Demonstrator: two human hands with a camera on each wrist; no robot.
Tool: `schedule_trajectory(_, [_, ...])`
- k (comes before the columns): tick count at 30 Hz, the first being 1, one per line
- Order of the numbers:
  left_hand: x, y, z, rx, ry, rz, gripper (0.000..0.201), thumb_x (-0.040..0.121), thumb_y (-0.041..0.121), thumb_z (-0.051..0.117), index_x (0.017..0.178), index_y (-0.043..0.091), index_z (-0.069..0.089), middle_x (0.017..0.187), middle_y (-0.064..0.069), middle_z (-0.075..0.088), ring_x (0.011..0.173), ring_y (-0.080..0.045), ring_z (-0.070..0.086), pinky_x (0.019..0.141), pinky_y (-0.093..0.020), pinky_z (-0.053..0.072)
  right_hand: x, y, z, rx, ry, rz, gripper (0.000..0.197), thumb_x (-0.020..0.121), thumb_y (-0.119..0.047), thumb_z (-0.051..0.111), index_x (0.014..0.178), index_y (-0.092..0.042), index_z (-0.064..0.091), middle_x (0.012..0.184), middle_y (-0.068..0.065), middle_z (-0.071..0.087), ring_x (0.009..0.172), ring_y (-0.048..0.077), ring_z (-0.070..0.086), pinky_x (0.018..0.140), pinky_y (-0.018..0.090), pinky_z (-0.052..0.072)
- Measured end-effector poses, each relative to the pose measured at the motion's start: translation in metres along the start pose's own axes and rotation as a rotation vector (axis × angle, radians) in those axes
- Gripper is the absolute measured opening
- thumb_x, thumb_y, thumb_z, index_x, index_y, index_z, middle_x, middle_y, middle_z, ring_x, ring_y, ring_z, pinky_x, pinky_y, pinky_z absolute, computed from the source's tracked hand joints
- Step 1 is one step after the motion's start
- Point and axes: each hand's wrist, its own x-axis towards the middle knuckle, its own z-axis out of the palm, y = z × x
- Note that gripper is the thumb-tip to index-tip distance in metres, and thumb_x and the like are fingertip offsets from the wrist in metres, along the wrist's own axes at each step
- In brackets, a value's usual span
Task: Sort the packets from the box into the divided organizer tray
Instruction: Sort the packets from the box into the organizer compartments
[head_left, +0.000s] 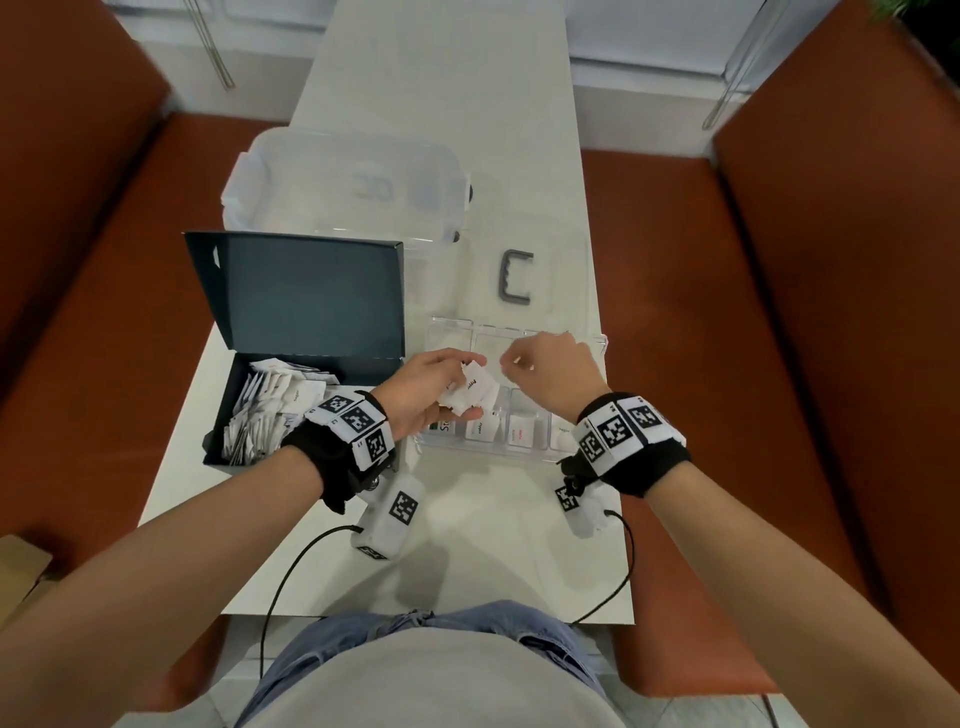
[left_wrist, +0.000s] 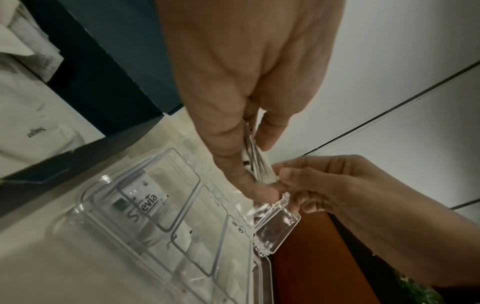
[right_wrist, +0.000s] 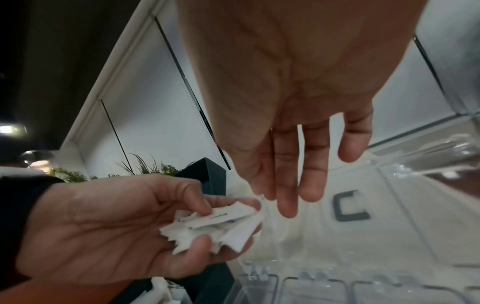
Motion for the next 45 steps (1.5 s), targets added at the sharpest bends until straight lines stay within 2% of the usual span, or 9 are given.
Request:
schedule_trajectory(2, [-0.002, 0.004, -0.001, -0.008, -0.015, 0.01, 0.04, 0.09, -0.011, 0.038, 0.119, 0.003, 0.062, 0.117, -0.021, 0.058, 0.095, -0.031, 0.063, 0.064, -0.033, 0.061, 0.001, -0.011, 0.001, 0.177, -0.012, -0.016, 0.023, 0.094, -0.027, 0.051, 0.11, -0.021, 0.067, 0.101, 0.0, 0.069, 0.099, 0.021, 0.061, 0.091, 0.036, 0.046])
schedule_trajectory(6, [-0.006, 0.007, -0.004, 0.07, 0.003, 0.075, 0.043, 0.089, -0.014, 0.046, 0.123, 0.008, 0.059, 0.107, -0.016, 0.063, 0.088, -0.024, 0.067, 0.066, -0.029, 0.06, 0.005, -0.018, 0.009, 0.451, 0.019, 0.016, 0.021, 0.089, -0.027, 0.063, 0.108, -0.017, 0.067, 0.09, 0.003, 0.07, 0.086, 0.014, 0.064, 0.066, 0.006, 0.039])
schedule_trajectory(12, [-0.011, 0.003, -0.014, 0.046, 0.066, 0.172, 0.046, 0.082, -0.016, 0.063, 0.121, 0.009, 0.061, 0.108, -0.012, 0.065, 0.085, -0.021, 0.067, 0.064, -0.027, 0.06, 0.002, -0.015, 0.011, 0.641, -0.025, 0.06, 0.012, 0.079, -0.019, 0.076, 0.089, -0.016, 0.07, 0.07, 0.0, 0.069, 0.06, 0.004, 0.06, 0.065, 0.012, 0.042])
schedule_trajectory(19, [-0.014, 0.002, -0.02, -0.038, 0.104, 0.183, 0.04, 0.083, -0.007, 0.067, 0.12, 0.008, 0.062, 0.122, -0.02, 0.061, 0.097, -0.028, 0.067, 0.065, -0.026, 0.06, 0.004, -0.019, 0.01, 0.755, -0.033, 0.107, 0.01, 0.082, -0.014, 0.074, 0.08, -0.018, 0.065, 0.066, 0.0, 0.067, 0.055, 0.009, 0.061, 0.063, 0.017, 0.042])
schedule_trajectory(31, [-0.011, 0.003, -0.025, -0.05, 0.152, 0.196, 0.035, 0.086, -0.005, 0.065, 0.119, 0.004, 0.062, 0.104, -0.008, 0.063, 0.091, -0.025, 0.067, 0.064, -0.028, 0.061, 0.01, -0.015, 0.002, 0.737, -0.136, 0.083, 0.018, 0.082, -0.002, 0.07, 0.096, -0.013, 0.067, 0.076, 0.011, 0.069, 0.059, 0.011, 0.058, 0.058, 0.017, 0.045])
schedule_trajectory(34, [-0.01, 0.003, -0.027, -0.052, 0.168, 0.192, 0.033, 0.086, -0.006, 0.065, 0.117, 0.006, 0.063, 0.104, -0.009, 0.063, 0.09, -0.023, 0.067, 0.062, -0.026, 0.06, 0.014, -0.007, 0.002, 0.642, -0.037, 0.123, 0.015, 0.081, -0.005, 0.071, 0.094, -0.012, 0.066, 0.082, 0.012, 0.072, 0.06, 0.011, 0.059, 0.063, 0.021, 0.046])
schedule_trajectory(36, [-0.01, 0.002, -0.03, -0.055, 0.176, 0.188, 0.032, 0.086, -0.007, 0.064, 0.116, 0.006, 0.064, 0.108, -0.011, 0.063, 0.091, -0.022, 0.066, 0.061, -0.026, 0.06, 0.018, -0.003, 0.006, 0.456, -0.018, 0.118, 0.011, 0.082, -0.007, 0.069, 0.092, -0.011, 0.068, 0.087, 0.01, 0.072, 0.071, 0.015, 0.061, 0.071, 0.026, 0.048])
schedule_trajectory(40, [-0.011, -0.001, -0.034, -0.054, 0.193, 0.188, 0.032, 0.086, -0.007, 0.065, 0.115, 0.007, 0.064, 0.116, -0.016, 0.062, 0.096, -0.026, 0.065, 0.056, -0.023, 0.058, 0.022, -0.003, 0.026, 0.037, -0.142, 0.097, 0.014, 0.088, -0.013, 0.061, 0.098, -0.018, 0.07, 0.103, 0.008, 0.066, 0.095, 0.025, 0.063, 0.081, 0.033, 0.051])
schedule_trajectory(45, [-0.012, -0.004, -0.038, -0.045, 0.195, 0.188, 0.032, 0.085, -0.007, 0.065, 0.113, 0.008, 0.065, 0.117, -0.017, 0.061, 0.106, -0.032, 0.062, 0.058, -0.024, 0.058, 0.021, -0.009, 0.057, -0.194, -0.198, 0.011, 0.017, 0.09, -0.018, 0.058, 0.099, -0.026, 0.07, 0.105, -0.002, 0.068, 0.102, 0.024, 0.06, 0.088, 0.034, 0.039])
